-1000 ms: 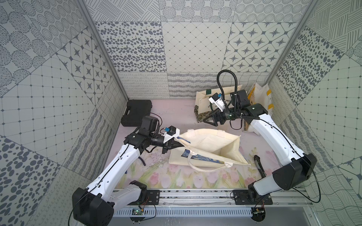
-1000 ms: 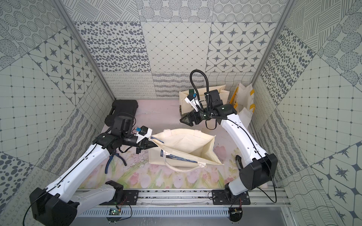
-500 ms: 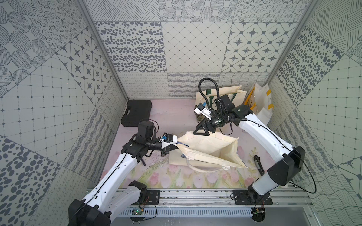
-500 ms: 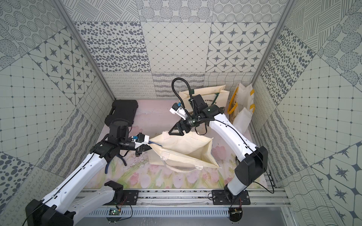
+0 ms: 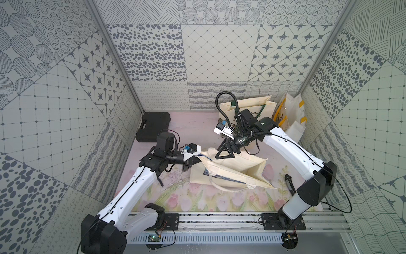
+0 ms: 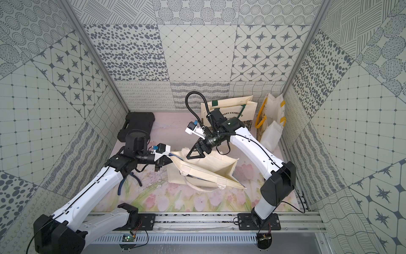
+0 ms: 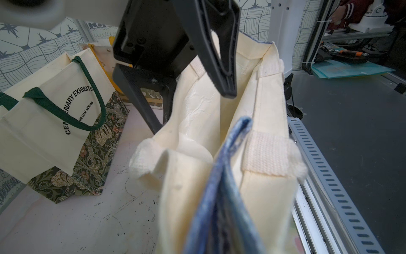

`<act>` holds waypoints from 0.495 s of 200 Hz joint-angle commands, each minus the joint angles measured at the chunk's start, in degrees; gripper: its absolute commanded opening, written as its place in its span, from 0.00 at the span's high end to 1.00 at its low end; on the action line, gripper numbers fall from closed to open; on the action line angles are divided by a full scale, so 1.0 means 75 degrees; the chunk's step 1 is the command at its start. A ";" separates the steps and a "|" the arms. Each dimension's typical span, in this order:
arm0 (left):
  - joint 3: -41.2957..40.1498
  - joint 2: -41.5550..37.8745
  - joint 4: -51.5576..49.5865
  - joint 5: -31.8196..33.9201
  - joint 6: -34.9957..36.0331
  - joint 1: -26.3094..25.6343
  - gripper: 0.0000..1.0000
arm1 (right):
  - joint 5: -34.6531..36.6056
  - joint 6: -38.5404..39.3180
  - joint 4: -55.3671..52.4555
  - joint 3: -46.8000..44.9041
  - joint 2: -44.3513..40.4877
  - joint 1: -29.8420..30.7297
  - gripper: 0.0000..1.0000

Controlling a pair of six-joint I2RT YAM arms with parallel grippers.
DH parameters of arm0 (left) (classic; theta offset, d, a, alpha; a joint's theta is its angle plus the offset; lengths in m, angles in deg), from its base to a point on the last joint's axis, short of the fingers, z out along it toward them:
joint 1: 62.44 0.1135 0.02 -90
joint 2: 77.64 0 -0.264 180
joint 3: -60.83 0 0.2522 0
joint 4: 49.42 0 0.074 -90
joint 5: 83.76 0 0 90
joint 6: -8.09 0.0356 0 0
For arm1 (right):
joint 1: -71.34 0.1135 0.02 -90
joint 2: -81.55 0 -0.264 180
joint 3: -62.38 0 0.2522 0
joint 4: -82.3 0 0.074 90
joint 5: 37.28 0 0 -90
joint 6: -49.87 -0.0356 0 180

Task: Put away the canvas bag
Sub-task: Press the canvas bag.

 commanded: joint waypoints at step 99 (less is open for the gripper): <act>-0.0044 -0.0239 0.0890 0.1108 -0.0566 0.0244 1.00 | 0.3515 -0.0779 0.0483 -0.0392 -0.1042 0.0229 0.36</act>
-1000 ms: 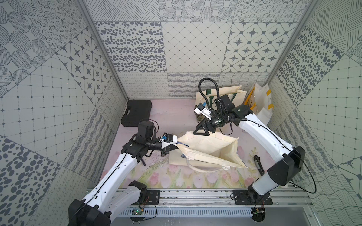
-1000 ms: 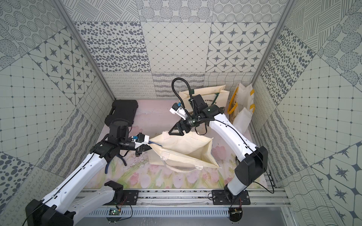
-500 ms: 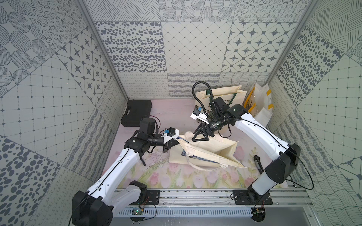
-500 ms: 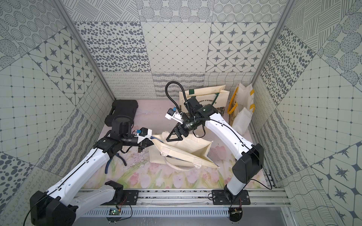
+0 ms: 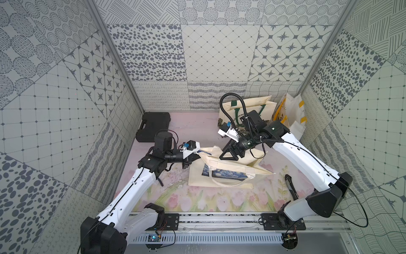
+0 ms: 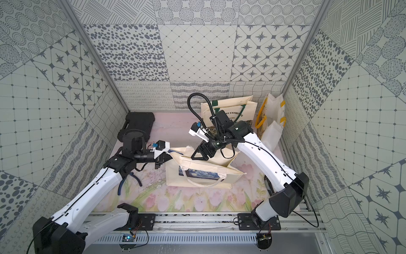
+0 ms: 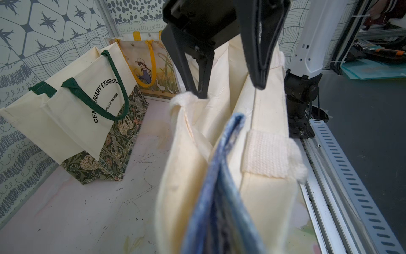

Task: Put away the canvas bag
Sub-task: Press the canvas bag.

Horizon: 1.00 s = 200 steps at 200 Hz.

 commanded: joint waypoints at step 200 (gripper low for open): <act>0.0869 0.1360 0.0593 0.0073 -0.1384 0.0726 0.83 | 0.0754 -0.0171 0.0222 -0.0176 -0.0807 0.0157 1.00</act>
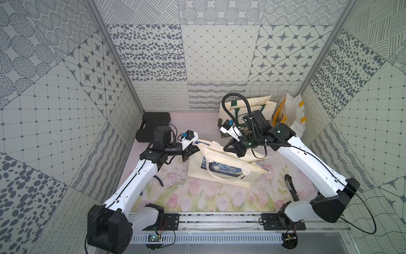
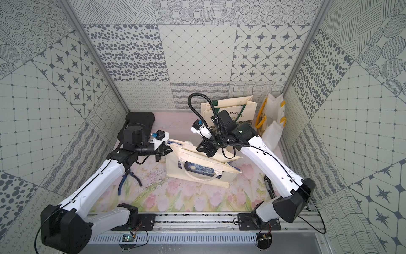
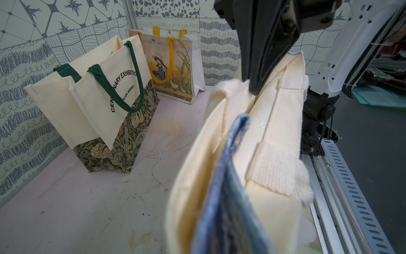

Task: Put away the canvas bag
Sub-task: Press the canvas bag.

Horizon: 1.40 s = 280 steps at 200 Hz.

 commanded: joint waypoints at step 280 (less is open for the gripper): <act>0.3068 0.3724 -0.3415 -0.3387 0.1728 0.0994 1.00 | -0.1384 -0.1417 0.1623 -0.2418 -0.1229 -0.1929 0.48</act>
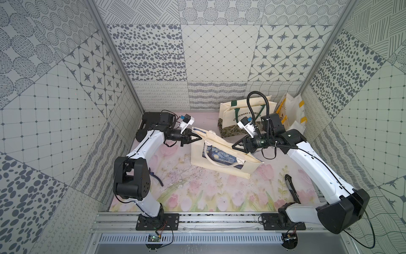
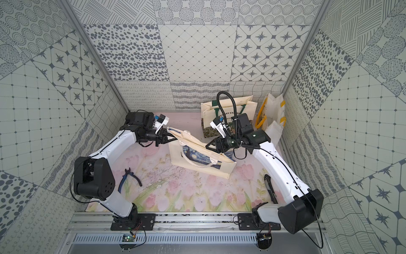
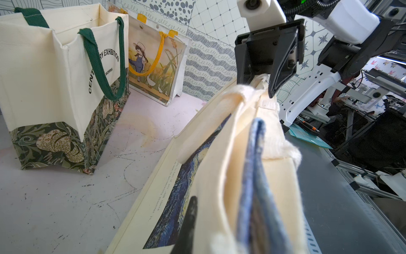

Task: Put away the canvas bag
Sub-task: Press the canvas bag.

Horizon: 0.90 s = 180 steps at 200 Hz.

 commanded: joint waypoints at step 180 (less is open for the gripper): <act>0.0446 0.0280 -0.0077 0.0766 -0.0261 0.0129 1.00 | -0.1223 -0.0848 0.1604 -0.2782 -0.2955 -0.0497 0.24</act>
